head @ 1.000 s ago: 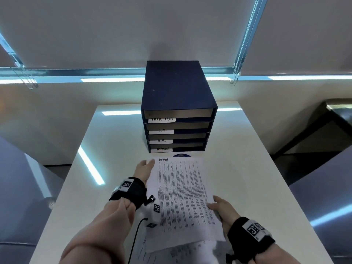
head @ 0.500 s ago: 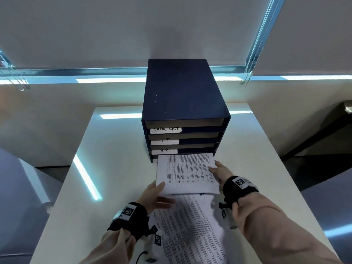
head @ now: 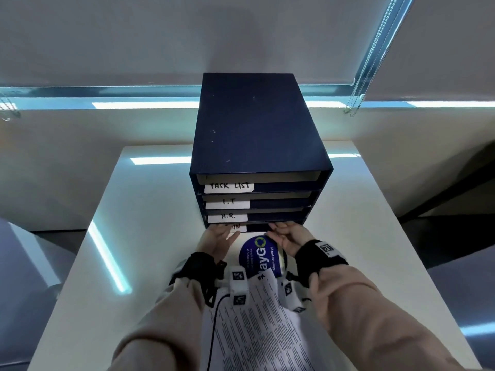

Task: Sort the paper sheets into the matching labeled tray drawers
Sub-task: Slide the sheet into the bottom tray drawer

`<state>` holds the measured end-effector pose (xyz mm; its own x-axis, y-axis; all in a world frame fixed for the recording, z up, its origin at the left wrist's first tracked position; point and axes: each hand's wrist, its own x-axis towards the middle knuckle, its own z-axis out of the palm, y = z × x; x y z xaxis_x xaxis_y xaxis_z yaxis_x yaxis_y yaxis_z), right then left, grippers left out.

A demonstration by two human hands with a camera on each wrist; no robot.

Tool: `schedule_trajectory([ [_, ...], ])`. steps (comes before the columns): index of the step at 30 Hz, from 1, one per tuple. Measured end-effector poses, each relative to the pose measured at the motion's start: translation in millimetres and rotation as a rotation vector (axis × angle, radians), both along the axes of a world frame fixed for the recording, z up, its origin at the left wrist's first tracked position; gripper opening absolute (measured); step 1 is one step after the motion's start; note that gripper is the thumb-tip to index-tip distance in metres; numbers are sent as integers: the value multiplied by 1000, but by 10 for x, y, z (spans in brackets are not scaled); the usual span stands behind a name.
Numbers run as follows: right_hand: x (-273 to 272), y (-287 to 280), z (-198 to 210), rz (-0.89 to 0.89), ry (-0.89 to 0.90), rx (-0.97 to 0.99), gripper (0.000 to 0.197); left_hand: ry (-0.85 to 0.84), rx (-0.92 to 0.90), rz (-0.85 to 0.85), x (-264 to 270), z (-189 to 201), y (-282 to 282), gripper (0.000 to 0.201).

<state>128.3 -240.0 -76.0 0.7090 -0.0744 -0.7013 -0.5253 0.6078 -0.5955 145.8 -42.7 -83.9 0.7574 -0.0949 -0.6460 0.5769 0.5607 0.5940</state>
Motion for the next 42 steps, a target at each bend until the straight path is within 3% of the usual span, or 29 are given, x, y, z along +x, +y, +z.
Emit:
schedule_trajectory([
  [2,-52,69,11,109,-30,-31,57,-26,18,-17,-83,19,3,23],
  [4,-175,69,71,209,-41,-91,53,-73,185,-80,-229,71,42,31],
  [7,-448,-16,98,252,-40,-150,37,-228,672,-332,-549,150,144,17],
  [9,-729,-83,117,276,-27,-214,28,-329,1004,-642,-821,172,247,7],
  [12,-1201,-151,24,385,51,-359,20,-356,1377,-1084,-1189,117,445,51],
  [15,-1575,-127,-184,363,112,-450,25,-386,1497,-1103,-1382,99,562,55],
  [20,-1881,-60,-126,324,84,-429,36,-460,1477,-1141,-1531,251,583,17],
  [24,-1963,-32,93,433,11,-533,45,-844,1397,-1024,-1592,483,524,6],
  [26,-2010,-39,200,432,-28,-515,38,-933,1274,-907,-1612,634,507,9],
  [30,-2125,-117,318,449,-95,-417,25,-821,1064,-734,-1551,963,464,11],
  [34,-2206,-178,461,404,-173,-345,30,-576,756,-506,-1307,1155,564,18],
  [36,-2247,-192,619,376,-203,-303,11,-444,543,-458,-1242,1129,645,23],
  [37,-2259,-215,642,348,-219,-300,11,-406,472,-444,-1227,1099,668,22],
  [39,-2288,-247,670,359,-251,-328,34,-381,432,-416,-1222,1039,675,19],
  [42,-2279,-276,634,361,-221,-322,22,-386,454,-376,-1234,1012,655,15],
])
